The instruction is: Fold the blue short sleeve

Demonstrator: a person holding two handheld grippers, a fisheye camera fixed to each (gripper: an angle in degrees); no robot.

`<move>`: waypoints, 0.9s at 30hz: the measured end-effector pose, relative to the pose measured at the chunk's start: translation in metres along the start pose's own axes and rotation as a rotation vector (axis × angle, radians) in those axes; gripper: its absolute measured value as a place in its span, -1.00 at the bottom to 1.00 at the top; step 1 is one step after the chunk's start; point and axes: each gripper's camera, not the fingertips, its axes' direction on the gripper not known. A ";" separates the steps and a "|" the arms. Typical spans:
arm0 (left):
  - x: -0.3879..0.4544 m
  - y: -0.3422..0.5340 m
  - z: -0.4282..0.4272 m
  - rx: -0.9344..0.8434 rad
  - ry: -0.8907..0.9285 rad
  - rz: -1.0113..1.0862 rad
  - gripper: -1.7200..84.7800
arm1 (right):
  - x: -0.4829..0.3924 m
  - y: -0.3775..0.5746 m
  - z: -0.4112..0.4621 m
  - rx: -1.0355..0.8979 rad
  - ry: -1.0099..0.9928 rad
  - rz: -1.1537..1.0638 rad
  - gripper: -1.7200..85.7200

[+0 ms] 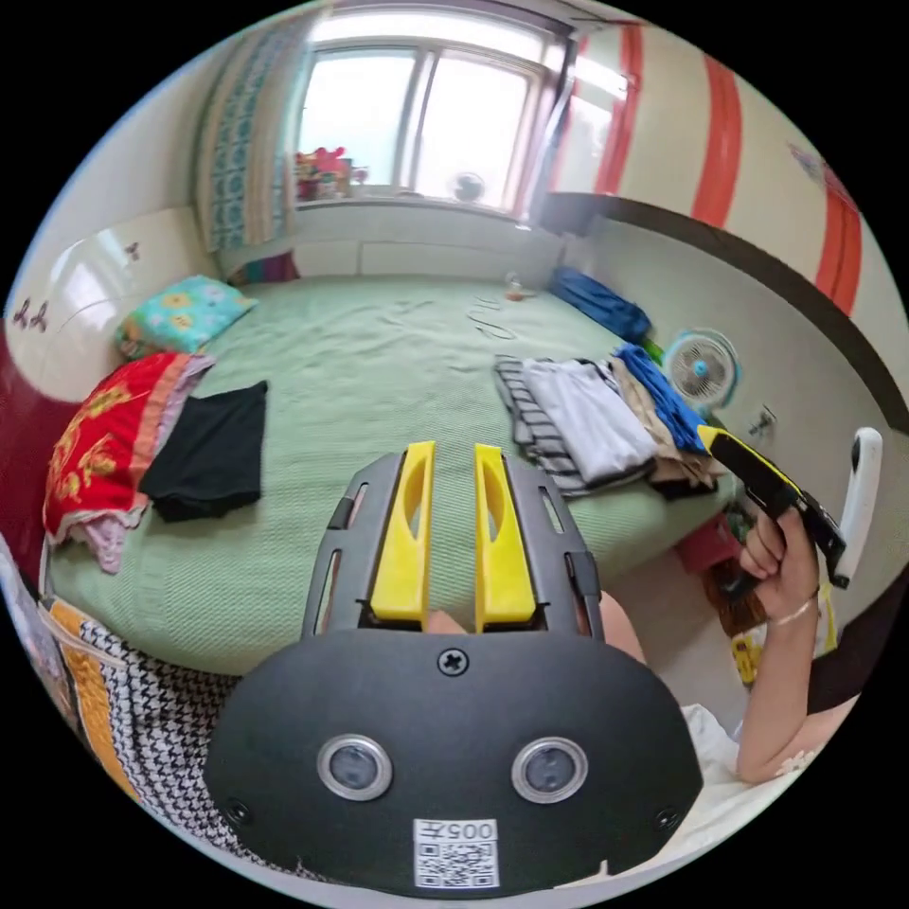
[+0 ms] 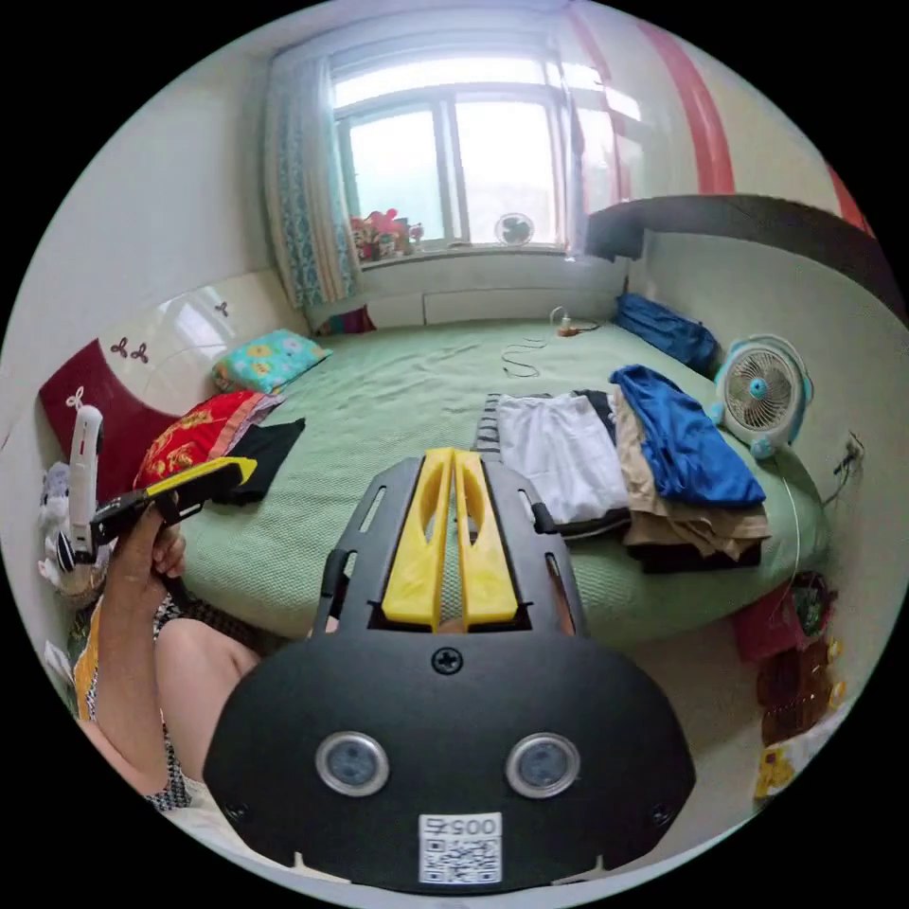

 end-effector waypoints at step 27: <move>0.326 -0.179 0.247 -0.119 0.489 0.371 -0.58 | 0.217 -0.106 0.066 -0.340 0.179 -0.295 -0.98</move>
